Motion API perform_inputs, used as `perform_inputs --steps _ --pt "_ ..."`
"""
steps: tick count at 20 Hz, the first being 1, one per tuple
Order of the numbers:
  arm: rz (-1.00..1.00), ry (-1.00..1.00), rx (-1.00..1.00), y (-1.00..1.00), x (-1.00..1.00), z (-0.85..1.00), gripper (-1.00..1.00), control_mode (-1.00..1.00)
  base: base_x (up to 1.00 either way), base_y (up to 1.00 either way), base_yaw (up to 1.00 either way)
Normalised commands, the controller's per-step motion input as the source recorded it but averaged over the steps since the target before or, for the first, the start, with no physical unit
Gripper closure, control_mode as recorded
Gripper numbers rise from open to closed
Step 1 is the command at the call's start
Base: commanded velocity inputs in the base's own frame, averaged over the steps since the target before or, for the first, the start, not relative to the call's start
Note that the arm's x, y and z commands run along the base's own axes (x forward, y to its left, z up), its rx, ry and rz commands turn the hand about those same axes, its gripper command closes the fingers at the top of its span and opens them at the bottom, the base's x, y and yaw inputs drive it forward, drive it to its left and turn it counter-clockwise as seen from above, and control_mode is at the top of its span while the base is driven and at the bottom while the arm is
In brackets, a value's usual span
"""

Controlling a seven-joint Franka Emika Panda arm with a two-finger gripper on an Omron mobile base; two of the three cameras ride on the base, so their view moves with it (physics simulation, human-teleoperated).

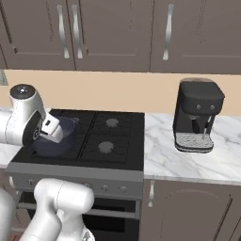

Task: Move the pot and pan from the stove into the sink.

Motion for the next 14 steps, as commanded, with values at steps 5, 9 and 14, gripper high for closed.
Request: perform_inputs --steps 5,9,14 --pt "0.00 0.02 0.01 0.00 0.05 -0.02 -1.00 -1.00 0.00 0.00 0.00" --pt "0.00 0.06 0.03 0.00 0.18 -0.24 -1.00 -1.00 0.00 0.00 0.00" --pt "-0.01 0.03 0.00 0.06 0.27 -0.34 -1.00 -1.00 0.00 0.00 0.00"
